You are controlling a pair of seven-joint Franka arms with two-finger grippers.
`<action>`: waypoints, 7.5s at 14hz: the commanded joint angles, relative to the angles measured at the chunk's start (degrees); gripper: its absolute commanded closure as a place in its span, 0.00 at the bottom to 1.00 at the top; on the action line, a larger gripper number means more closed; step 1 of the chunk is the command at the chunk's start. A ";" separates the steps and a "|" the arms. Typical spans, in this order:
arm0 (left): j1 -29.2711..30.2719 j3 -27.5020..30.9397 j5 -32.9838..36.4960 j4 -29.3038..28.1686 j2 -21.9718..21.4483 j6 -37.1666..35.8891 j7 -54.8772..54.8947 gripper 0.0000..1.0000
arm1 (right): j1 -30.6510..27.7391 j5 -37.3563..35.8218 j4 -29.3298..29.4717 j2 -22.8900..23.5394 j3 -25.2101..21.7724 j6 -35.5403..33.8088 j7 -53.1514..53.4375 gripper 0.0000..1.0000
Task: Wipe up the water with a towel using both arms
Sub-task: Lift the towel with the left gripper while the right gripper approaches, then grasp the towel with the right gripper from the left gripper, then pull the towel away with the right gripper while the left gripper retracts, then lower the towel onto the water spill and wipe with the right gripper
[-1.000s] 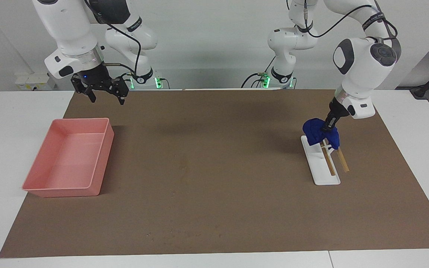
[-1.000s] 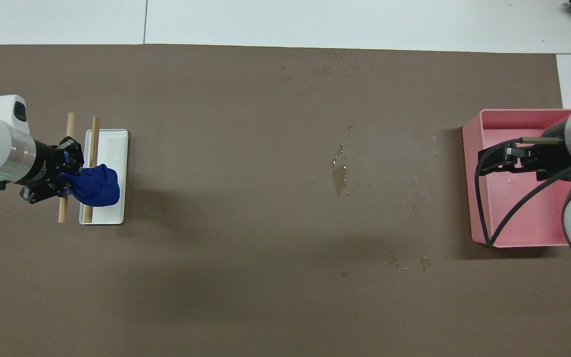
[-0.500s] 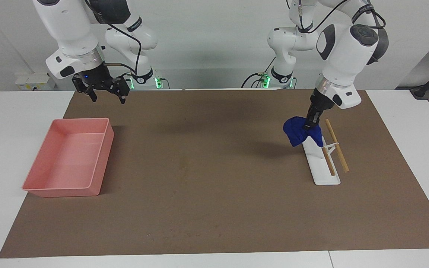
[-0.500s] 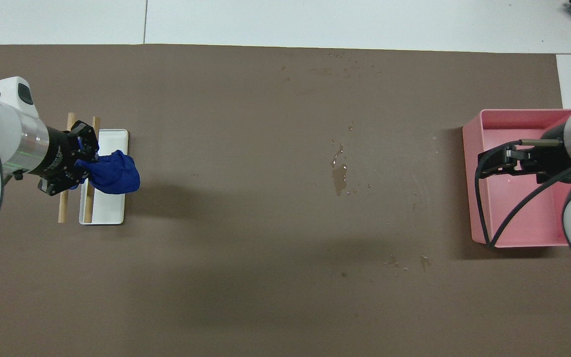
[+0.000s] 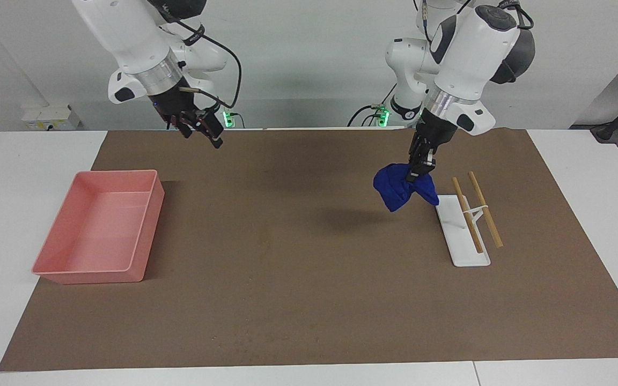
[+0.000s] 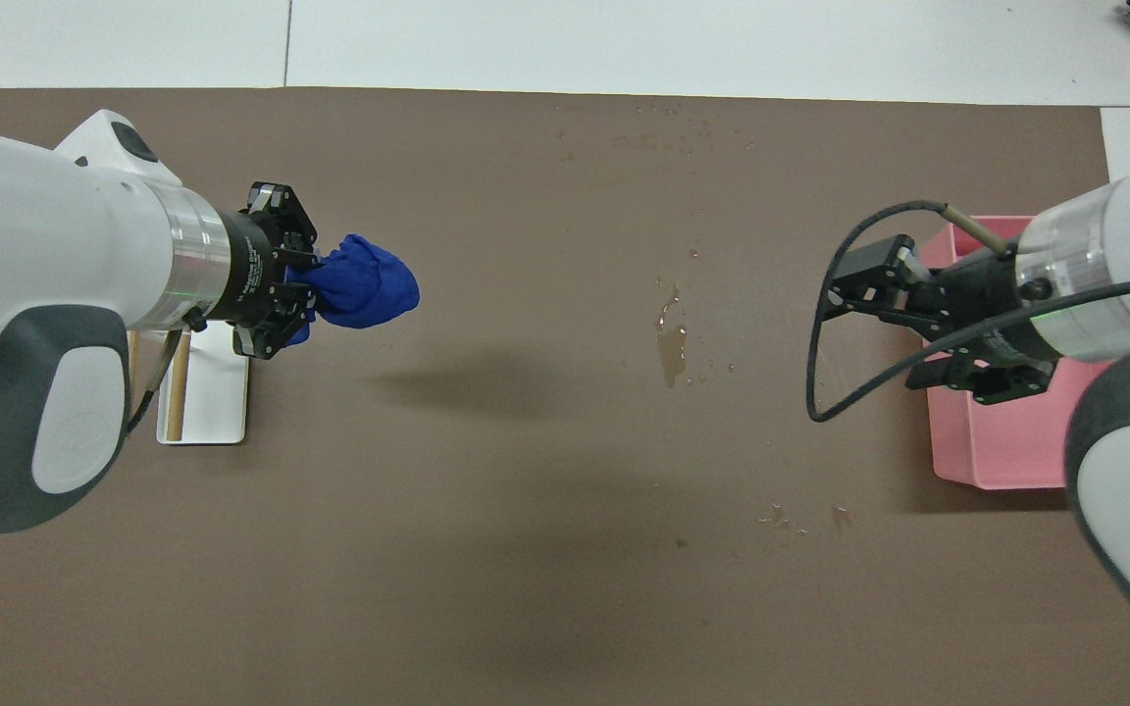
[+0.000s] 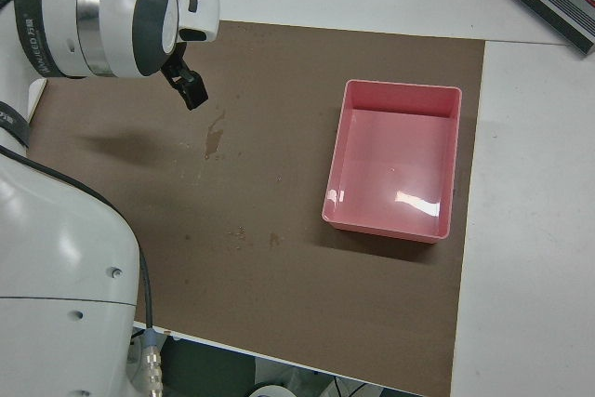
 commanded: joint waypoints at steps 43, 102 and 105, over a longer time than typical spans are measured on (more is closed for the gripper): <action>-5.67 -3.13 -0.64 2.12 -4.80 -2.17 -18.66 0.00 | 11.39 5.80 2.34 11.28 -0.06 34.97 34.07 1.00; 16.33 -0.68 11.40 3.52 -1.46 -21.26 83.76 0.00 | -0.74 4.04 -37.03 8.58 0.47 29.35 -15.33 1.00; 16.41 -0.06 11.40 3.44 -0.76 -20.99 83.94 0.00 | -0.83 3.33 -34.58 5.06 0.29 27.34 -15.33 1.00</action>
